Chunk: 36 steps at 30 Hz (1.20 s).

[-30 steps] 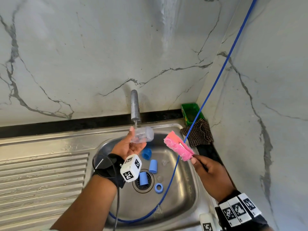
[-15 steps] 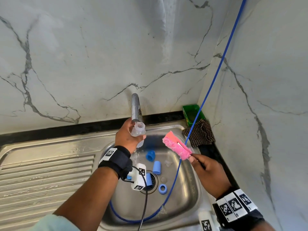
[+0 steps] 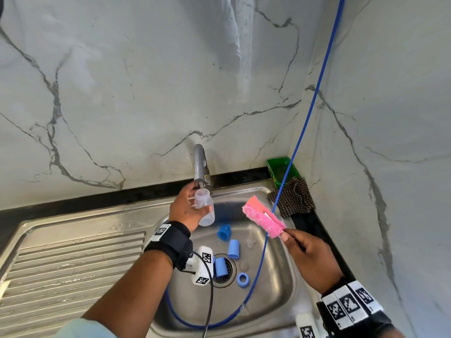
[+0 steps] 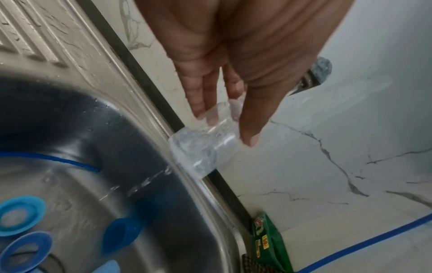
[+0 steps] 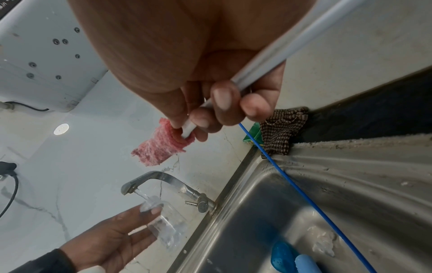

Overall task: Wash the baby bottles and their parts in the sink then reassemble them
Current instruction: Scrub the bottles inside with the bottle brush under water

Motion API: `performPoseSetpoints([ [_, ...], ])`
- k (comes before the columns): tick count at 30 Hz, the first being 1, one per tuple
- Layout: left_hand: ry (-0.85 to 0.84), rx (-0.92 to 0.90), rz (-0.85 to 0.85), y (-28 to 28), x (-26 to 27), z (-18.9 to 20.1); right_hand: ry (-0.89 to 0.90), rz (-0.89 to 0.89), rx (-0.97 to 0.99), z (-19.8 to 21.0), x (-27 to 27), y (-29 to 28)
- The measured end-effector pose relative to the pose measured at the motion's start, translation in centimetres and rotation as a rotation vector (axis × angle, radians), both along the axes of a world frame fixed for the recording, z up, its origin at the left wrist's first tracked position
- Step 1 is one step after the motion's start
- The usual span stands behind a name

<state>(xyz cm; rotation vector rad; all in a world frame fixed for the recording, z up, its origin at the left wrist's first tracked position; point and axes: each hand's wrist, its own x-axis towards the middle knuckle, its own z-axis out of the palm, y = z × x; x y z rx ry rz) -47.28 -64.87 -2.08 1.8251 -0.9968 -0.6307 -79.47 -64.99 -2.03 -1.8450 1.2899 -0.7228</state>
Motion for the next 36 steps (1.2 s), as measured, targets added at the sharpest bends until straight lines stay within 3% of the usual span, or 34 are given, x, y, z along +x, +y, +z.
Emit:
performPoseSetpoints([
  [4, -0.03, -0.075, 0.037, 0.1, 0.0, 1.1, -0.01, -0.019, -0.004, 0.4, 0.0, 0.7],
  [7, -0.076, 0.006, -0.022, 0.5, -0.5, 1.0, -0.007, -0.03, -0.004, 0.5, -0.1, 1.2],
  [11, -0.109, -0.08, 0.092, 1.5, -0.6, 0.7, -0.012, -0.065, 0.001, 0.9, -0.2, 2.0],
  [13, -0.079, 0.007, 0.033, 1.8, -0.3, 0.4, -0.011, -0.086, 0.006, 0.8, -0.4, 2.5],
  [14, 0.009, 0.101, -0.024, 2.1, -0.4, 0.2, -0.015, -0.092, 0.006, 0.7, -0.5, 2.8],
  [16, 0.349, 0.207, -0.059, 3.2, -1.3, 0.2, -0.022, -0.093, 0.0, 0.7, -0.7, 3.2],
  [21, 1.274, 0.316, 0.11, 5.2, -3.2, 1.1, -0.024, -0.108, 0.0, 1.0, -1.2, 4.2],
  [23, 1.522, 0.319, 0.133, 5.1, -3.1, 1.0, -0.027, -0.111, 0.007, 1.3, -1.5, 4.5],
  [27, 1.653, 0.251, 0.11, 5.0, -4.2, 2.2, -0.017, -0.105, 0.006, 1.4, -2.0, 4.7],
  [31, 1.672, 0.225, -0.009, 4.9, -4.4, 3.5, -0.024, -0.08, 0.019, 1.3, -2.4, 4.7],
  [36, 1.67, 0.216, 0.006, 5.5, -4.1, 3.9, -0.053, -0.049, 0.027, 0.7, -2.6, 3.8],
])
